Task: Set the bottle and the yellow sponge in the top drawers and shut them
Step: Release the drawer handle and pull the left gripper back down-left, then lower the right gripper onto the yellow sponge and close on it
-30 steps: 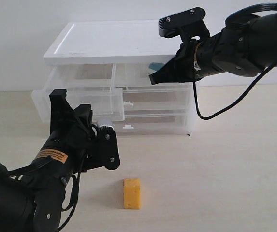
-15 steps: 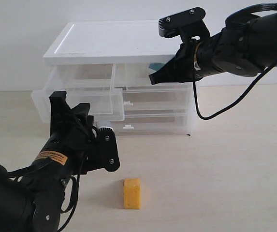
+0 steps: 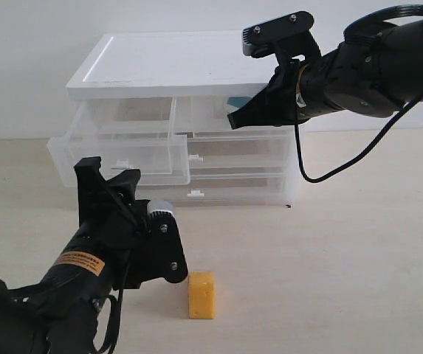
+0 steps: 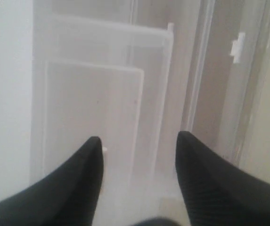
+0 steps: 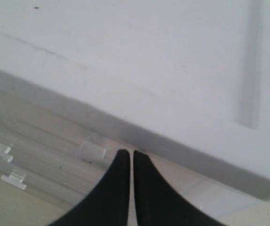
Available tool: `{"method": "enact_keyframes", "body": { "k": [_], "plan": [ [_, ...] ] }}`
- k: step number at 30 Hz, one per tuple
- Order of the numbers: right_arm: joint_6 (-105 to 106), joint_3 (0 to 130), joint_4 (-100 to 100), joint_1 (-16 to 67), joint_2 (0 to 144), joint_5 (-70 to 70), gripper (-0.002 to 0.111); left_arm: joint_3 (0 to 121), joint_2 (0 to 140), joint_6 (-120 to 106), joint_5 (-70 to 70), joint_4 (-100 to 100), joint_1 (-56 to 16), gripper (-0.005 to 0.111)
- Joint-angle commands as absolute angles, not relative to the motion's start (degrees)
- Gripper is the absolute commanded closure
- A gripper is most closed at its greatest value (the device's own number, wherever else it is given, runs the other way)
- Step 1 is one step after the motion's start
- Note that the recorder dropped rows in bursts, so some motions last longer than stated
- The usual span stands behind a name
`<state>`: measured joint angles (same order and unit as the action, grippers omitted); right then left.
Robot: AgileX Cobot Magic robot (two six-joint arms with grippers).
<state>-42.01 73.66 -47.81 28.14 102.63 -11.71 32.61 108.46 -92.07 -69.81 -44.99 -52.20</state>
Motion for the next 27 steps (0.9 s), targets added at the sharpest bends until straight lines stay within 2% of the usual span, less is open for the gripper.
{"method": "enact_keyframes", "body": {
  "k": [1, 11, 16, 18, 20, 21, 23, 27],
  "plan": [
    [-41.5, 74.4, -48.3, 28.0, 102.5, -11.9, 0.108, 31.3, 105.9, -86.8, -70.0, -46.3, -55.4, 0.062],
    [-42.9, 74.4, -48.3, 28.0, 102.3, -12.4, 0.108, 21.5, 92.5, -63.3, -70.0, -47.9, -56.0, 0.062],
    [-41.7, 74.4, -47.9, 29.2, 100.3, -17.6, 0.108, 20.6, 91.3, -57.9, -70.0, -52.3, -56.0, 0.062],
    [-39.5, 74.4, -46.3, 29.8, 99.3, -20.5, 0.102, 20.6, 91.3, -57.8, -70.0, -55.1, -56.0, 0.062],
    [-36.8, 74.4, -43.5, 30.0, 98.8, -22.5, 0.09, 20.6, 91.3, -57.3, -70.0, -58.4, -56.0, 0.062],
    [-34.9, 74.4, -40.7, 30.0, 98.5, -24.0, 0.077, 20.6, 91.0, -55.6, -70.0, -61.3, -56.0, 0.062],
    [-31.2, 74.4, -36.3, 30.0, 98.4, -25.9, 0.065, 19.9, 90.4, -55.4, -70.0, -62.3, -56.0, 0.062],
    [-20.3, 74.4, -23.1, 31.2, 96.7, -29.9, 0.065, 18.0, 86.8, -53.1, -70.0, -62.1, -56.0, 0.062]
  ]
}}
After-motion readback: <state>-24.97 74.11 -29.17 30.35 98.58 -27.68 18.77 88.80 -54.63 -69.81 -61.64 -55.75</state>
